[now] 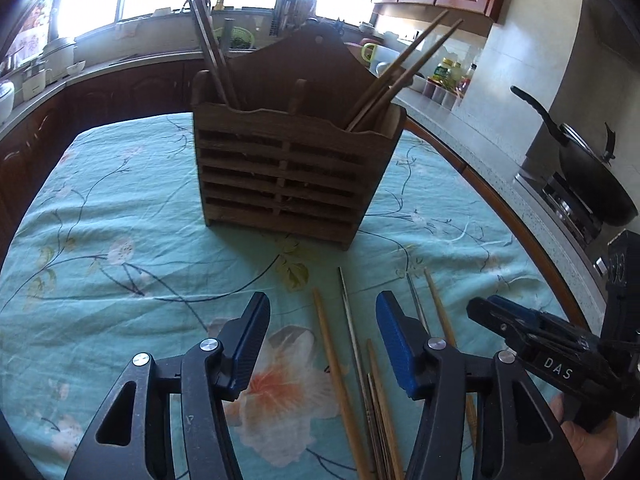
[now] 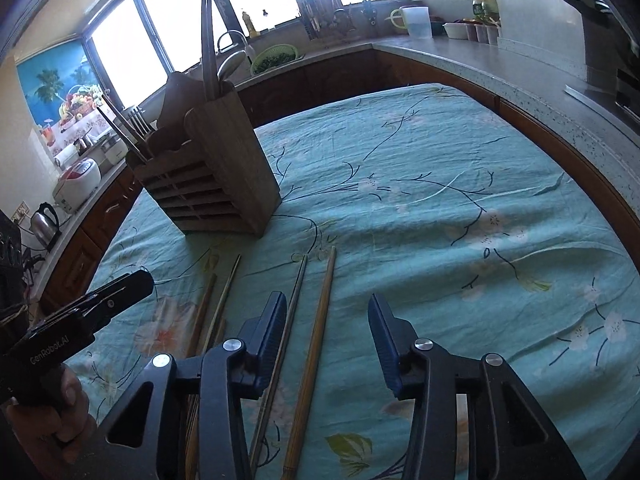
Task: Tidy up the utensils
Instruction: 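Move both open tools down to the chopsticks lying on the tablecloth, then grasp a metal chopstick with the left tool while the right tool grasps a wooden one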
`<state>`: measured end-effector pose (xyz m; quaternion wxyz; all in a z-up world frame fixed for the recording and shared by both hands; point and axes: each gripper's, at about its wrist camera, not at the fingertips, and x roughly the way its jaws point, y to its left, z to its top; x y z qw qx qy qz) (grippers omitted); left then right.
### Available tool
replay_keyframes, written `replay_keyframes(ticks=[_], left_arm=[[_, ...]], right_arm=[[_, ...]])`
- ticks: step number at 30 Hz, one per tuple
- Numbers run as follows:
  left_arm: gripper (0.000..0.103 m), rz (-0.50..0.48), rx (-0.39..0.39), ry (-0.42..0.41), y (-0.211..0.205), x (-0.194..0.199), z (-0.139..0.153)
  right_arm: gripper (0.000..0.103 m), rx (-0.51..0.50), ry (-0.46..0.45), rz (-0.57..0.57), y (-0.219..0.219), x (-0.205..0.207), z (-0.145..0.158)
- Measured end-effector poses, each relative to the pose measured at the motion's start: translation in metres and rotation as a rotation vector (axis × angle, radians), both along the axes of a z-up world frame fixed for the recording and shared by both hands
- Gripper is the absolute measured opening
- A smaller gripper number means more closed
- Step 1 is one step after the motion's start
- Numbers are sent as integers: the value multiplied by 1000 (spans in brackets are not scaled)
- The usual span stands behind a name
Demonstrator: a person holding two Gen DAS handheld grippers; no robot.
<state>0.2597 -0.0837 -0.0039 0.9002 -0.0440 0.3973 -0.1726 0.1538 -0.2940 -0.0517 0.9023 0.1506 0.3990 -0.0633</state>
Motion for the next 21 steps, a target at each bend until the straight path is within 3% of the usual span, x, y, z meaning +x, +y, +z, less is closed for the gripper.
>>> replay_keyframes(ticks=[6, 12, 17, 20, 21], left_arm=[[40, -82, 93, 52, -32, 37, -20], [33, -120, 160, 104, -53, 66, -42], [29, -136, 205, 90, -63, 75, -50], [20, -156, 248, 75, -72, 76, -52], [8, -172, 256, 99, -75, 78, -56]], right_arm=[[35, -7, 49, 16, -5, 25, -10], [28, -40, 89, 47, -4, 41, -18], [24, -85, 108, 61, -2, 50, -23], [25, -150, 116, 84, 6, 53, -23], [25, -175, 117, 89, 9, 53, -24]])
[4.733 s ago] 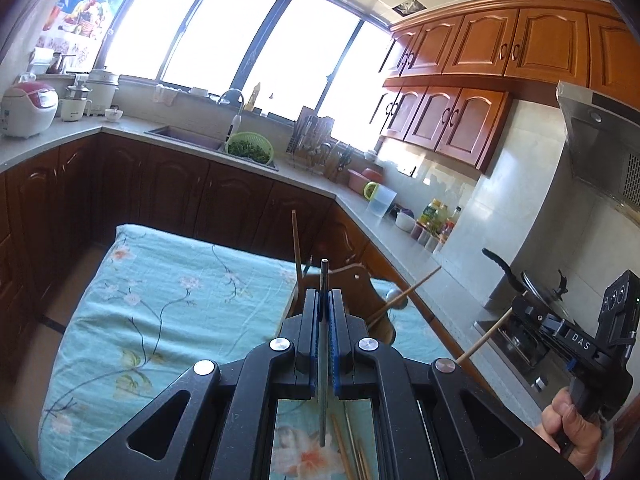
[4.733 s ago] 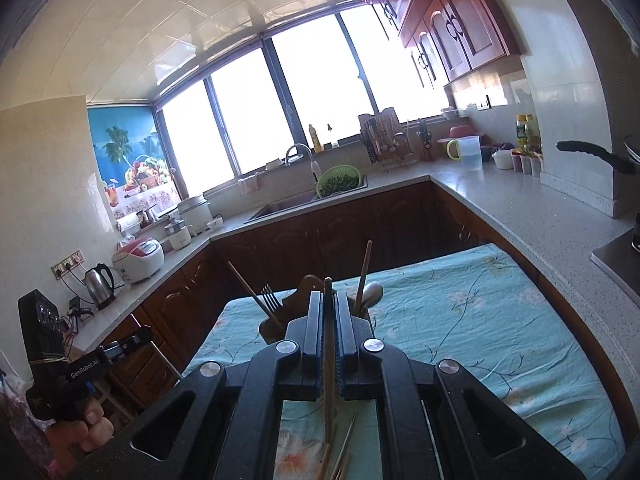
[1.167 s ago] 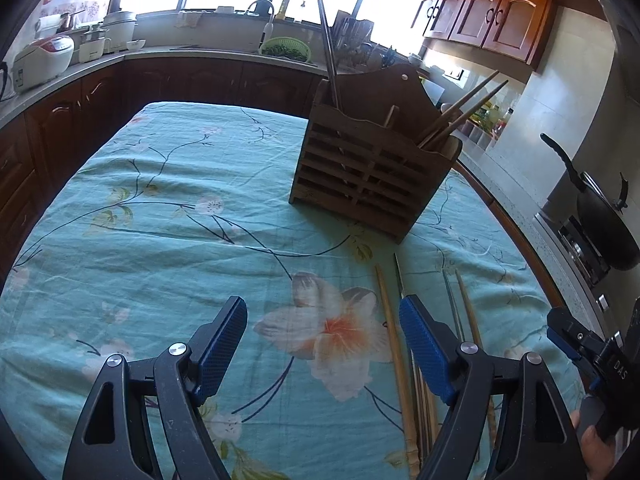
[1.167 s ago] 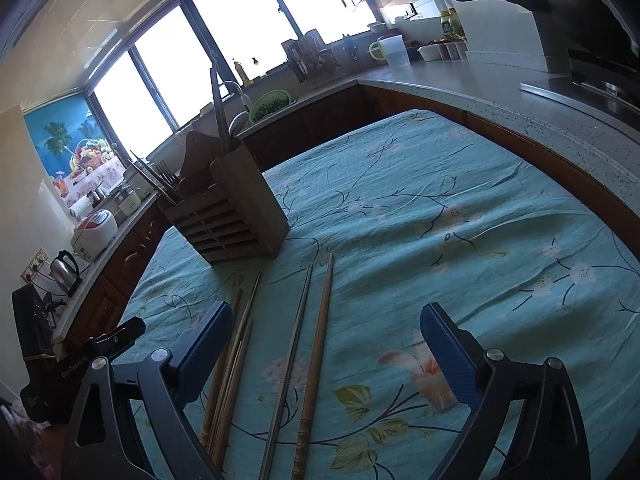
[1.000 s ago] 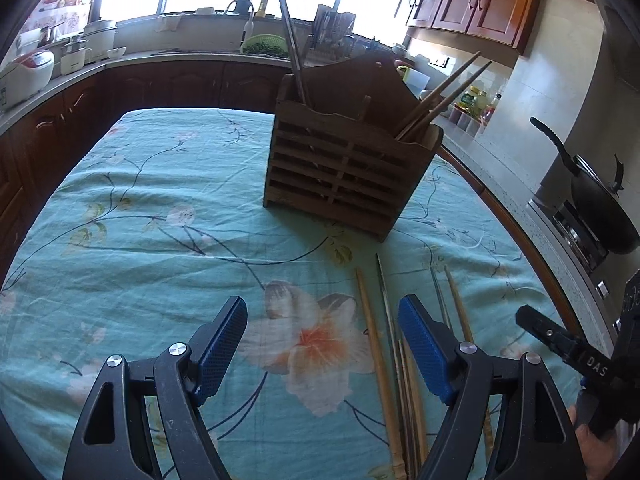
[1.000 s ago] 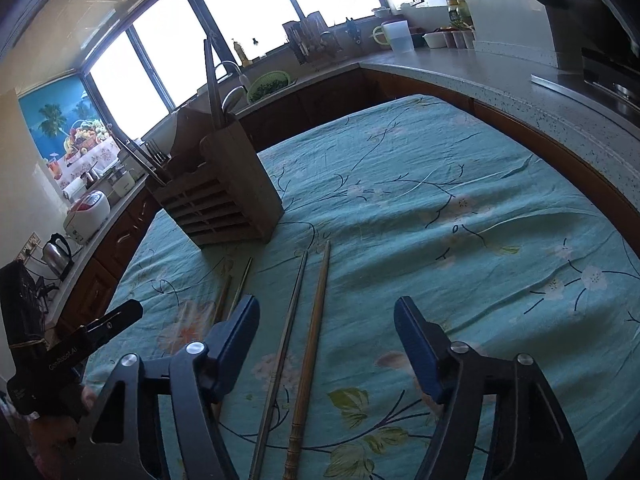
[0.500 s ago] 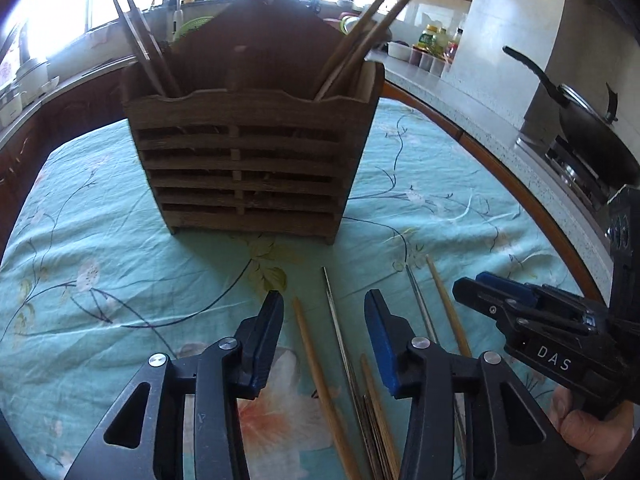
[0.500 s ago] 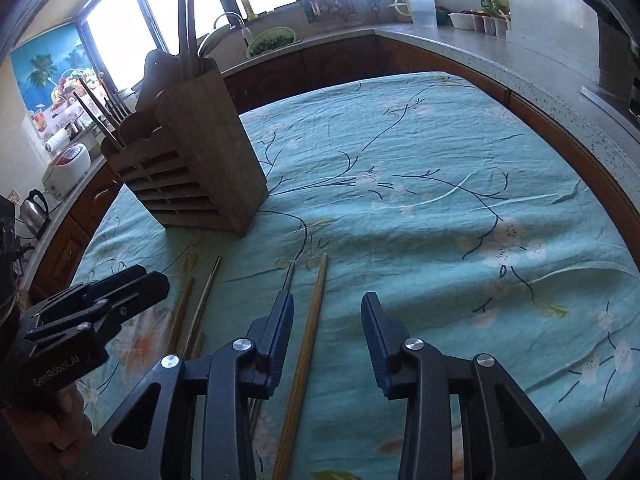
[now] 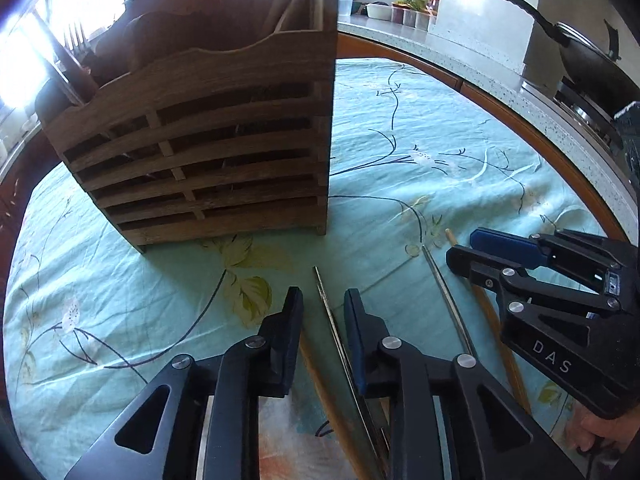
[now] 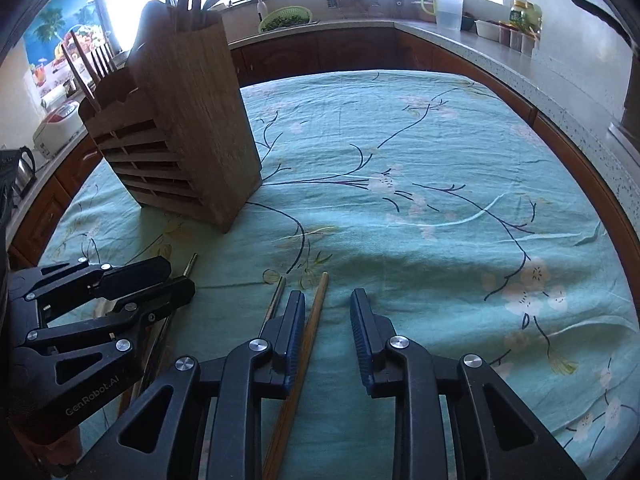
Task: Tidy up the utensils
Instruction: 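Grasp a metal chopstick with the left tool while the right tool grasps a wooden one, then lift both held chopsticks and lower them into the wooden caddy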
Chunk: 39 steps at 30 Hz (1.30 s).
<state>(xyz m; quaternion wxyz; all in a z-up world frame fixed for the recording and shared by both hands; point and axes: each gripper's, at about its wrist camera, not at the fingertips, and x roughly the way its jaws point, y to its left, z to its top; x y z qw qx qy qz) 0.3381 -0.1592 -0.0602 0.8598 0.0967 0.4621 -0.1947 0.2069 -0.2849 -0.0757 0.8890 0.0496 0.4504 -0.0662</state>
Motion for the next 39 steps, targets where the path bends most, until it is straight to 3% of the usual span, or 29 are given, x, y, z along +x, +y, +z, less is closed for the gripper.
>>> replay_keyframes(ticks=[1, 4, 8, 14, 18, 27, 39], left_arm=[[7, -2, -12, -9, -1, 0, 1], [5, -10, -19, -3, -4, 4, -3], [3, 5, -80, 19, 3, 7, -4], [3, 20, -167, -22, 16, -8, 16], [3, 28, -229, -72, 44, -38, 45], [3, 70, -375, -168, 110, -95, 101], [3, 89, -465, -273, 169, -145, 151]], right_arm=[[24, -20, -2, 5, 3, -1, 0], [8, 3, -6, 0, -1, -3, 0], [5, 92, -20, -29, -10, -7, 4], [5, 172, -99, -44, -10, -28, 30], [5, 206, -173, -42, -9, -43, 57], [5, 210, -311, -28, -2, -74, 113], [5, 192, -438, -5, 11, -96, 162]])
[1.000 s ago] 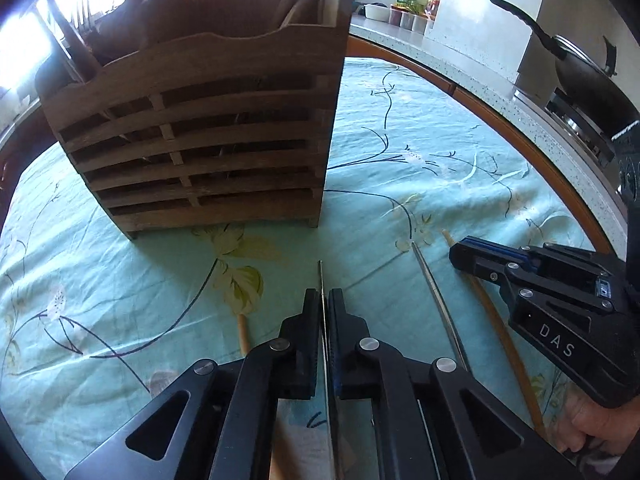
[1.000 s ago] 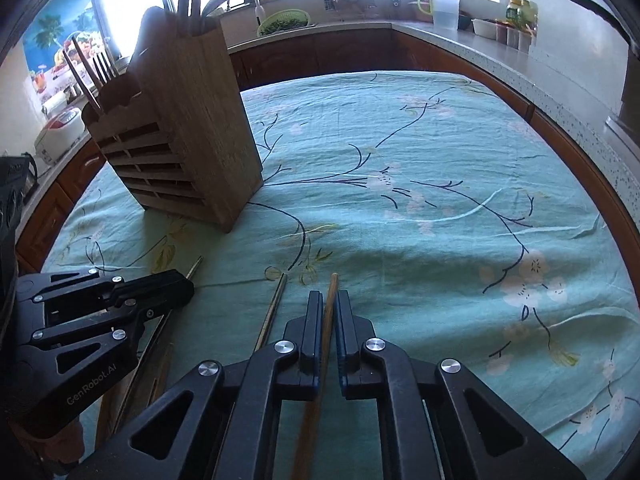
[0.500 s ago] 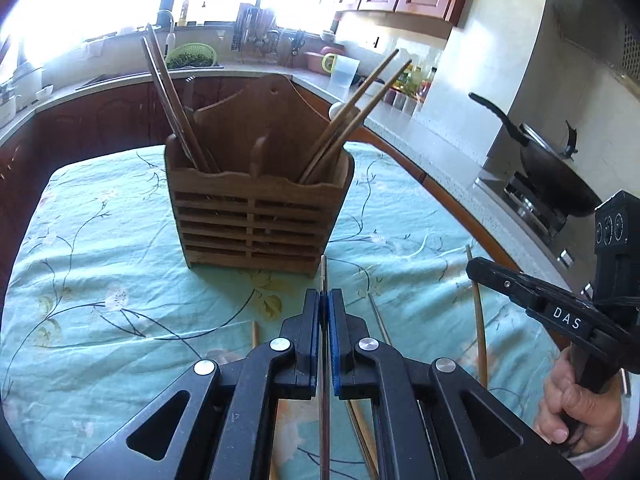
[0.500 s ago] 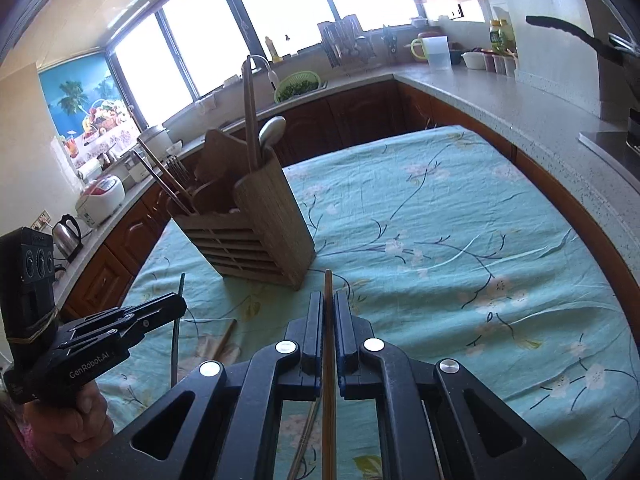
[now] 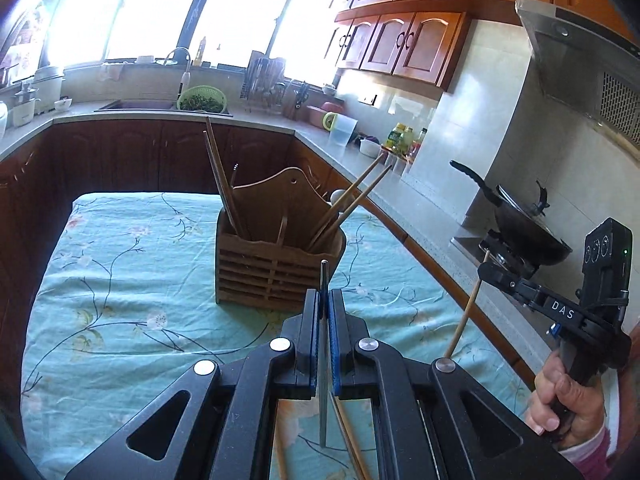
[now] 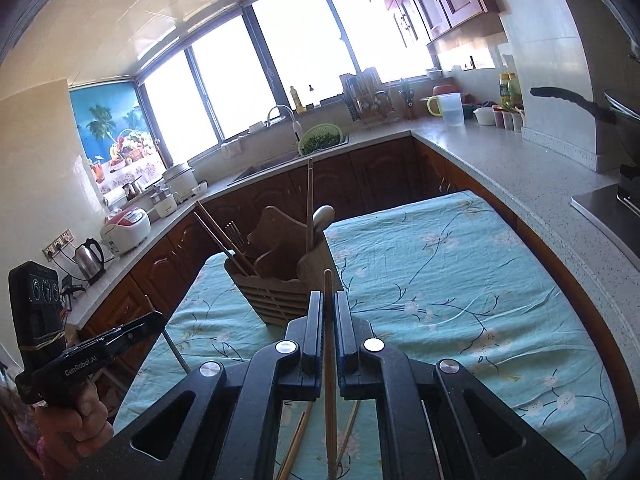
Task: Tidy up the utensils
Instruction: 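Lift both held chopsticks and lower them into the wooden caddy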
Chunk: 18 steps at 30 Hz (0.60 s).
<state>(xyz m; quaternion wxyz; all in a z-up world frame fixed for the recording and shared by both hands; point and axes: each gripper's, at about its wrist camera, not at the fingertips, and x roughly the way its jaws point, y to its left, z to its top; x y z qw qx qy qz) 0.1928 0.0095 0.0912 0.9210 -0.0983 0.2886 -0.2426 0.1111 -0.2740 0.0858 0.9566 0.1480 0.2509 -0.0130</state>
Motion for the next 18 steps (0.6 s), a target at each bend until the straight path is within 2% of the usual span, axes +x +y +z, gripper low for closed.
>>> replay_keyframes(ticks=[18], left_arm=[[2, 59, -43, -59, 28, -6, 14]], right_arm=[[5, -13, -66, 12, 12, 8, 22]])
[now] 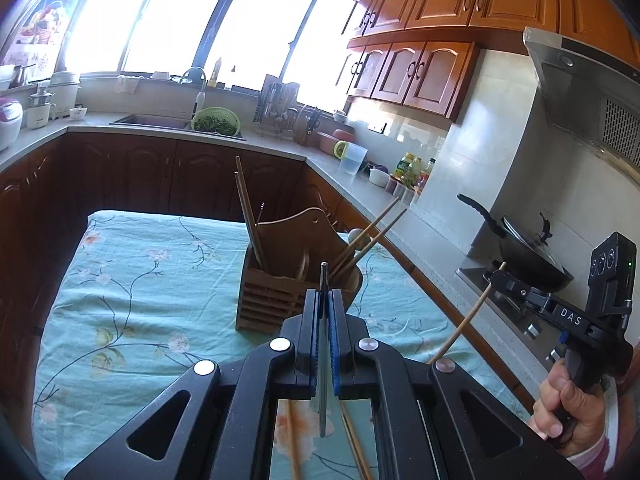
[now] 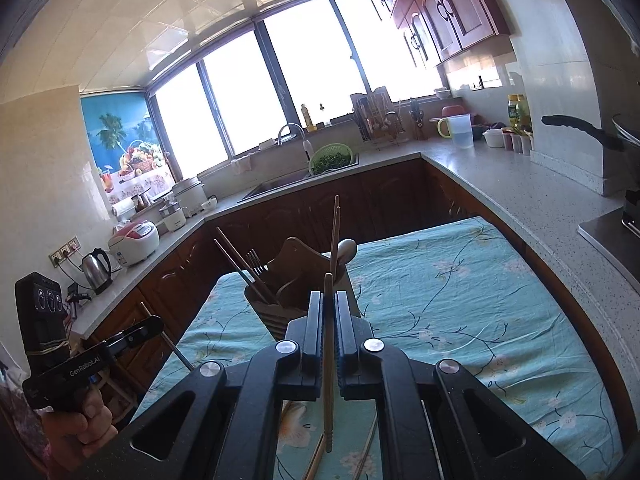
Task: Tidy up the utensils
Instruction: 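Lift both held chopsticks and lower them into the wooden caddy, then open both tools to release the chopsticks into the caddy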
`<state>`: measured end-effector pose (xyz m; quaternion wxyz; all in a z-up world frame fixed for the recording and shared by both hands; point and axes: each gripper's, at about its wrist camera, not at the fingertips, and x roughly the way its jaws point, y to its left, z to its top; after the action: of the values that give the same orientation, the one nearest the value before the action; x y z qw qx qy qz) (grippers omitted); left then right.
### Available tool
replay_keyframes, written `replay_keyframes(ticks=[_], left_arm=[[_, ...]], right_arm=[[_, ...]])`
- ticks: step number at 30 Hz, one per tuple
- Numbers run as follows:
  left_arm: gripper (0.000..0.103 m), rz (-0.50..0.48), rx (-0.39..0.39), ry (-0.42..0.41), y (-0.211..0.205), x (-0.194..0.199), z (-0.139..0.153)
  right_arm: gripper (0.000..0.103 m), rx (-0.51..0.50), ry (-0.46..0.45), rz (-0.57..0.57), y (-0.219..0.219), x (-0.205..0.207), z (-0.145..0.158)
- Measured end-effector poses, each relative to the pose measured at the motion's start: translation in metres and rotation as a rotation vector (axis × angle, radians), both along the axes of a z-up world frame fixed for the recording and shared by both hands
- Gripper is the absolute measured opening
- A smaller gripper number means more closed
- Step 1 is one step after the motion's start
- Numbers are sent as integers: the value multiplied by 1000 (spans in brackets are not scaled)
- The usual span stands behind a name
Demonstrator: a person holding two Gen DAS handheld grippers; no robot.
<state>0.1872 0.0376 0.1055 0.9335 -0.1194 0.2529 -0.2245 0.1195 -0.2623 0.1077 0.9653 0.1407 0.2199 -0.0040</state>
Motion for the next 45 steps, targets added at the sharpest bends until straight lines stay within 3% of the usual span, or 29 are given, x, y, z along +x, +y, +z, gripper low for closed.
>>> replay_keyframes(ticks=[8, 18, 22, 29, 37, 45], left_arm=[[2, 41, -19, -57, 12, 11, 15], [2, 118, -38, -172, 7, 45, 49], [2, 160, -41, -210, 1, 65, 49], [2, 229, -33, -208, -15, 105, 16], [3, 220, -23, -126, -39, 130, -38], [3, 199, 10, -59, -47, 153, -58]], right_arm=[[5, -9, -39, -1, 6, 17, 15], [5, -53, -170, -47, 14, 60, 59], [5, -48, -199, -74, 11, 83, 67], [5, -63, -189, -110, 8, 110, 46], [5, -15, -117, -128, -2, 113, 1], [5, -3, -48, -119, -2, 121, -25]])
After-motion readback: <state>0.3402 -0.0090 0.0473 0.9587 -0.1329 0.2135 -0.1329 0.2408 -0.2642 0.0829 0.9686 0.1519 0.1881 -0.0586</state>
